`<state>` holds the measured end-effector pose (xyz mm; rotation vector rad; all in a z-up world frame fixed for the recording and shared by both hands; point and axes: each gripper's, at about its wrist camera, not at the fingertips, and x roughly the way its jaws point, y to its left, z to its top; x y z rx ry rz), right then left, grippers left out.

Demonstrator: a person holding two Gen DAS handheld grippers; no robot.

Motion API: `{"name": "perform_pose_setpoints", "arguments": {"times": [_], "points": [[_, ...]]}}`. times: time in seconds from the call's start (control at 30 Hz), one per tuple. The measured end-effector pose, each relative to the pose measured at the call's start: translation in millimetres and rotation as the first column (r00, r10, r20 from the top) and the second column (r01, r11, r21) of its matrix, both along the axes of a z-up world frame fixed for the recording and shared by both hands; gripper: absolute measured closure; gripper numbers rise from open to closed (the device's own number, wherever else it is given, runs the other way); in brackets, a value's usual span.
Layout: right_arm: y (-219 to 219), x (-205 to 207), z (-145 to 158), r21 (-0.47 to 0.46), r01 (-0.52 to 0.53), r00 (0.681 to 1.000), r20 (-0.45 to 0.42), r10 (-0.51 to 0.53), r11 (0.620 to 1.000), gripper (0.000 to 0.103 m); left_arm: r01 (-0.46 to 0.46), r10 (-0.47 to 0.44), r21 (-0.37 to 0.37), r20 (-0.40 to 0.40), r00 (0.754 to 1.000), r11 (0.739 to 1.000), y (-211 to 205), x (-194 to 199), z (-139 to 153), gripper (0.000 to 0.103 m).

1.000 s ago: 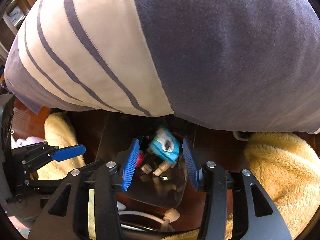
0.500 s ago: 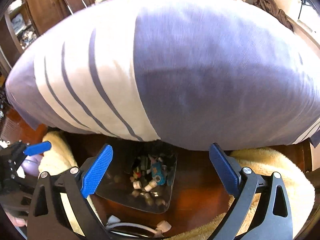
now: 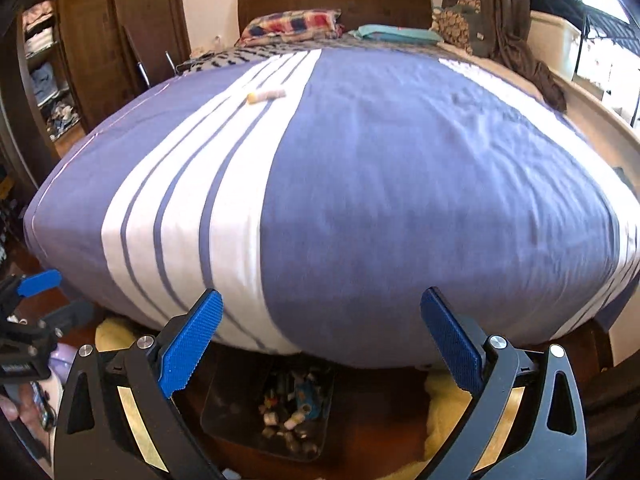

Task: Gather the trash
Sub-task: 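Raise both tools back toward the cream tube and clear case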

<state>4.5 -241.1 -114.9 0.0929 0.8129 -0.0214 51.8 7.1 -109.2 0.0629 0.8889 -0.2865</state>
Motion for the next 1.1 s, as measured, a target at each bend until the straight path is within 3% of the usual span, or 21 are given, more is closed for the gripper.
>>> {"name": "perform_pose_setpoints", "arguments": {"times": [0.2,0.4,0.7,0.83,1.1], "points": [[-4.9,25.4,27.5,-0.016,-0.021,0.999,0.050,0.021,1.000,0.004,-0.043,0.042,0.000,0.074,0.996,0.999,10.4,32.2,26.3,0.008],[-4.1,64.6,45.0,-0.049,-0.032,0.996,0.077,0.035,0.998,0.004,-0.059,0.059,0.002,0.087,0.994,0.998,9.3,67.0,33.7,0.008],[-2.3,120.1,40.3,-0.050,-0.041,0.998,0.047,0.043,0.998,0.004,-0.103,0.101,0.019,0.069,0.992,0.995,14.4,130.9,26.9,0.008],[4.7,145.0,35.7,-0.060,-0.053,0.998,0.029,0.055,0.997,0.003,-0.143,0.144,-0.008,0.062,0.988,0.990,20.6,158.2,22.4,0.008],[20.1,187.2,31.6,-0.077,-0.070,0.997,0.018,0.071,0.995,0.004,-0.136,0.134,0.022,0.055,0.989,0.990,20.5,198.1,14.2,0.008]]}}
